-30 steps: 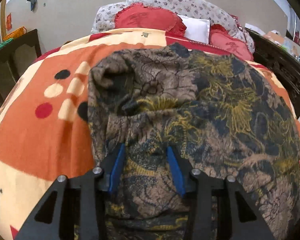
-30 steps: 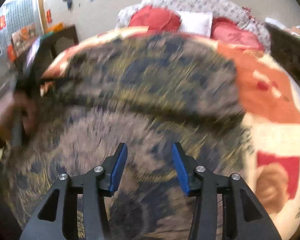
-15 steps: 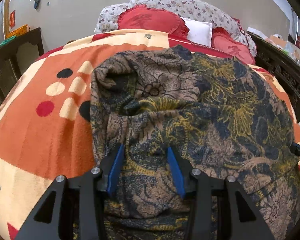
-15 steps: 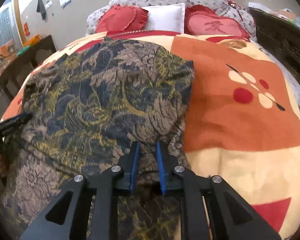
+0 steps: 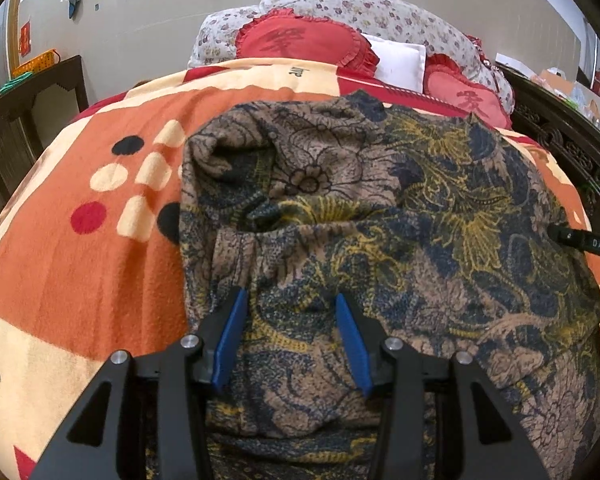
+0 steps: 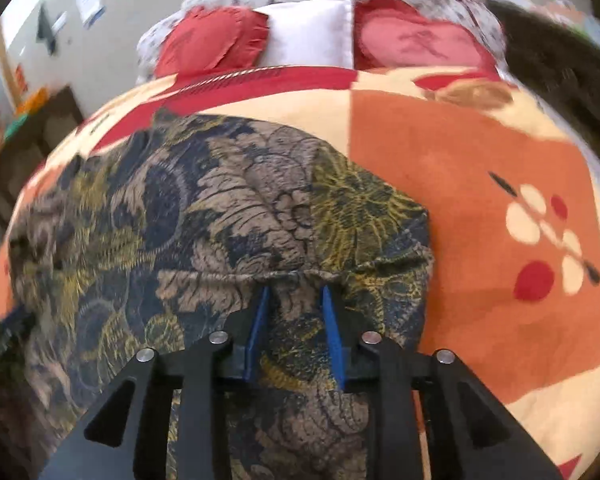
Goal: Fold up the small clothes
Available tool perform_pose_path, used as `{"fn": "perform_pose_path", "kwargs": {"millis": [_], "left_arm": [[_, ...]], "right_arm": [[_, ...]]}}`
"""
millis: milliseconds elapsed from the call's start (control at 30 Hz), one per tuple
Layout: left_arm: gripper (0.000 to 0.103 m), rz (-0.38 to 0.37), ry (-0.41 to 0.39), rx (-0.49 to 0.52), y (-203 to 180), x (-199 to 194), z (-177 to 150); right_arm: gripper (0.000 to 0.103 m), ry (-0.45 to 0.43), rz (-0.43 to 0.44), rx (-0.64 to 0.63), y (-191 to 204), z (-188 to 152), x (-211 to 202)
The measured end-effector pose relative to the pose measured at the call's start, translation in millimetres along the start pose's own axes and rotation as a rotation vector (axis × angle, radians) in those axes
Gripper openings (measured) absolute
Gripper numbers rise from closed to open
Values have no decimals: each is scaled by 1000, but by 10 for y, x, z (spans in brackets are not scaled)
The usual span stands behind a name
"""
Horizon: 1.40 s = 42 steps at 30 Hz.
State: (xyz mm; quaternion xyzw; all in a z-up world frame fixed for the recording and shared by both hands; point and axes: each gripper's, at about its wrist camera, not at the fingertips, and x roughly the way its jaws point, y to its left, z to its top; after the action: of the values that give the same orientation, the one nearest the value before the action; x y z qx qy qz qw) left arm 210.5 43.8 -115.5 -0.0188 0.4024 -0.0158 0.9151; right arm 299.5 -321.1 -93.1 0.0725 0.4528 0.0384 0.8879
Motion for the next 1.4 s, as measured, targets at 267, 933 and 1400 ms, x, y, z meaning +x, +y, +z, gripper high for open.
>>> {"fn": "perform_pose_path", "kwargs": {"millis": [267, 933, 1400], "left_arm": [[51, -7, -2, -3, -25, 4, -4], [55, 22, 1, 30, -91, 15, -2], [58, -143, 41, 75, -665, -185, -318]], "right_arm": [[25, -49, -65, -13, 110, 89, -279], [26, 0, 76, -264, 1600, -992, -350], [28, -6, -143, -41, 450, -925, -643]]}}
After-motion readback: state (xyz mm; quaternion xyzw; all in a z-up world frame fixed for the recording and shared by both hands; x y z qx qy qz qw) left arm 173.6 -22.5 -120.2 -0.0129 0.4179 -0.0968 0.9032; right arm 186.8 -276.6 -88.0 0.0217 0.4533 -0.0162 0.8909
